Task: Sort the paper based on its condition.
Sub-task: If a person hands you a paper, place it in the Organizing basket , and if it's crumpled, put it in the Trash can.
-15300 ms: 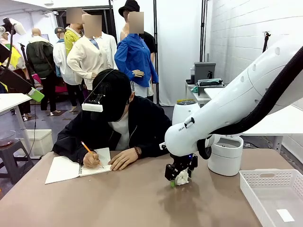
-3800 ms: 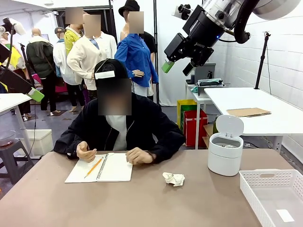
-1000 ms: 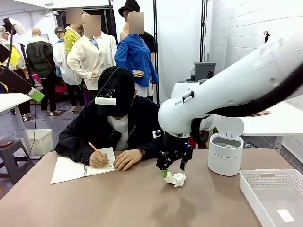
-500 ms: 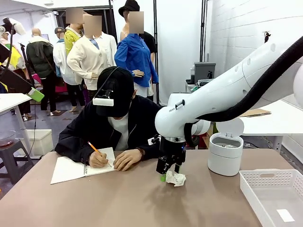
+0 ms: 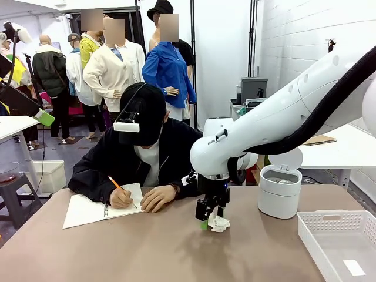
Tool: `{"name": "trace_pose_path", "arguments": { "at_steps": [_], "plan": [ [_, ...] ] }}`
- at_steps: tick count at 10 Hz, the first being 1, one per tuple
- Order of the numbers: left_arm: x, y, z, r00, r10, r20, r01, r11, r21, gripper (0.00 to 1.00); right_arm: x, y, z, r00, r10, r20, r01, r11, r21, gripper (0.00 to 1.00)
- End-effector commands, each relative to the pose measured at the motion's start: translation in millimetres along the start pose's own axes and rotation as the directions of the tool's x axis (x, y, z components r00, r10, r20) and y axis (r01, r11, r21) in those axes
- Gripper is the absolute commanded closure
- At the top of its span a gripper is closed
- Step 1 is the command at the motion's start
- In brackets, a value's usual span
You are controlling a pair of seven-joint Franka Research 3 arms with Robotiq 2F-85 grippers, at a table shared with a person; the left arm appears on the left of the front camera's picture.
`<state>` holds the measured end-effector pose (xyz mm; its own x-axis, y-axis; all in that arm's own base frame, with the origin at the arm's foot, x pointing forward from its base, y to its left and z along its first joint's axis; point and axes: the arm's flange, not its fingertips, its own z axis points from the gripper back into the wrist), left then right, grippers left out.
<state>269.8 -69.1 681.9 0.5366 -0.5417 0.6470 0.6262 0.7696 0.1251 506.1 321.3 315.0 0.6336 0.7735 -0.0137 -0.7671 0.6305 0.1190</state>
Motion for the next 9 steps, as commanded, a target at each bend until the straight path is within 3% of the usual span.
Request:
{"name": "trace_pose_path", "arguments": {
  "at_steps": [1, 9],
  "plan": [
    [0.0, -0.3, 0.3, 1.0, 0.0, -0.003, 0.0, 1.0, 0.003, 0.0, -2.4, -4.4, -12.0, 0.999, 0.019, -0.037, -0.02, 1.0, -0.022, 0.0],
    [0.0, -0.3, 0.3, 1.0, 0.0, -0.003, 0.0, 1.0, 0.003, 0.0, -2.6, -4.9, -16.3, 0.999, 0.013, -0.037, -0.013, 1.0, -0.008, 0.0]
  ]
}}
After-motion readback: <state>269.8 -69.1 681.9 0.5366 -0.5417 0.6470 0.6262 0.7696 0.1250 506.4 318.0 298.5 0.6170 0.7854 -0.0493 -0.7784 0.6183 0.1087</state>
